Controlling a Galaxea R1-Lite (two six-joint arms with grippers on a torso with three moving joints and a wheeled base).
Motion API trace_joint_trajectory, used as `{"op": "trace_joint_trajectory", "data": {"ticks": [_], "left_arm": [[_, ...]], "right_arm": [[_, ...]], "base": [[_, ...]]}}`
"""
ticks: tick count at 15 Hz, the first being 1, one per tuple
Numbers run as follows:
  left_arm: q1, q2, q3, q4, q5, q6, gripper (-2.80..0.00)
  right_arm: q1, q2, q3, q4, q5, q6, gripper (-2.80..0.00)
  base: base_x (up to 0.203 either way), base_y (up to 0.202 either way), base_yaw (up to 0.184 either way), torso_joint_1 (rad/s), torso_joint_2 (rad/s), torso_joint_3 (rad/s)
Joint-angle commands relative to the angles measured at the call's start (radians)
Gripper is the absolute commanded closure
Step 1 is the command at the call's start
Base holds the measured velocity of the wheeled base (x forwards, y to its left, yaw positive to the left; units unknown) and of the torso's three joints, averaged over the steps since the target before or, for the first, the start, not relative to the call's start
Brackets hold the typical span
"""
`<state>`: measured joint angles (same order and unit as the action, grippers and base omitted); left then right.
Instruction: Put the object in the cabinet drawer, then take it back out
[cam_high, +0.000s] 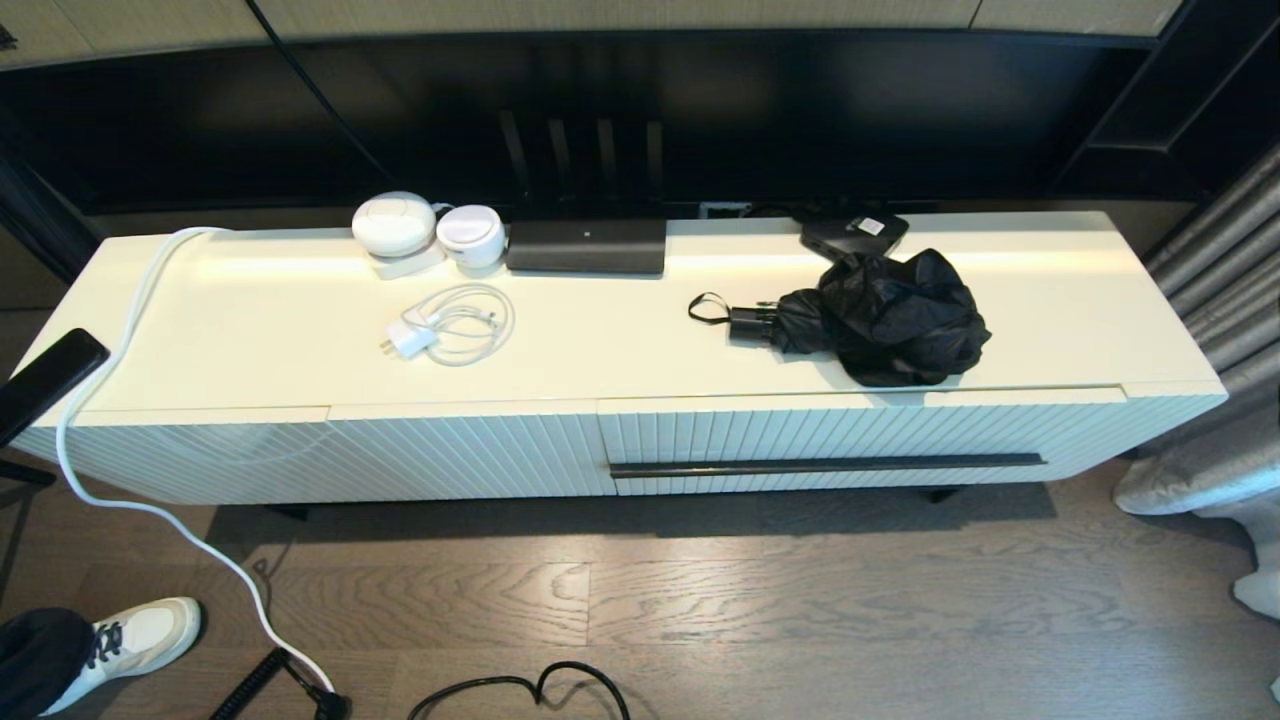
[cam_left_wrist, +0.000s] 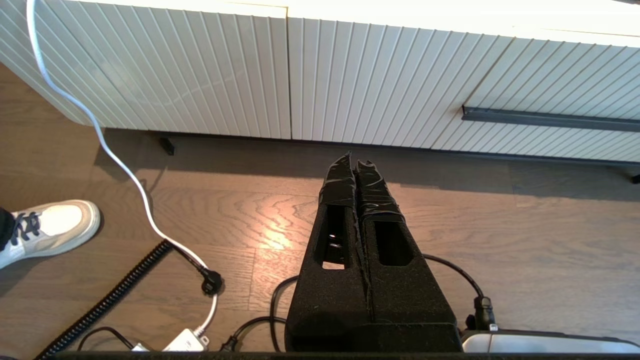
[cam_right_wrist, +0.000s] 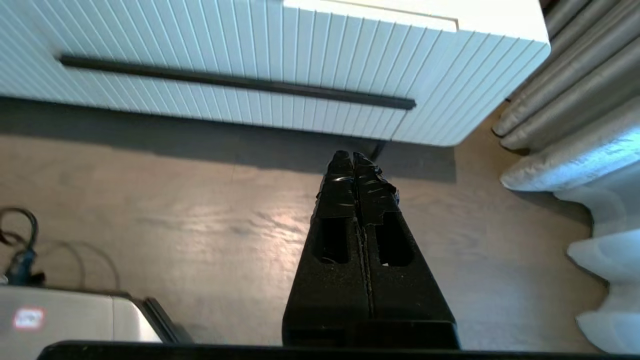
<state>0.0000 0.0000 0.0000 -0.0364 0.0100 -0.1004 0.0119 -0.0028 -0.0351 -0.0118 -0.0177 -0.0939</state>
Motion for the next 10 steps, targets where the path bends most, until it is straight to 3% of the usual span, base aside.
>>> {"op": "trace_joint_trajectory", "data": {"ticks": [1, 2, 4, 10], "left_arm": [[0.0, 0.0, 0.0, 0.0, 0.001, -0.001, 0.0], [0.0, 0.0, 0.0, 0.0, 0.002, -0.001, 0.0], [0.0, 0.0, 0.0, 0.0, 0.001, -0.001, 0.0], [0.0, 0.0, 0.0, 0.0, 0.001, -0.001, 0.0]], "right_arm": [[0.0, 0.003, 0.011, -0.013, -0.002, 0.017, 0.0], [0.0, 0.003, 0.013, -0.018, -0.002, 0.04, 0.0], [0.0, 0.002, 0.032, -0.003, 0.005, 0.169, 0.0], [0.0, 0.0, 0.035, 0.006, 0.005, 0.183, 0.0]], "base": [[0.0, 0.0, 0.0, 0.0, 0.0, 0.0], [0.0, 0.0, 0.0, 0.0, 0.0, 0.0], [0.0, 0.0, 0.0, 0.0, 0.0, 0.0], [0.0, 0.0, 0.0, 0.0, 0.0, 0.0]]}}
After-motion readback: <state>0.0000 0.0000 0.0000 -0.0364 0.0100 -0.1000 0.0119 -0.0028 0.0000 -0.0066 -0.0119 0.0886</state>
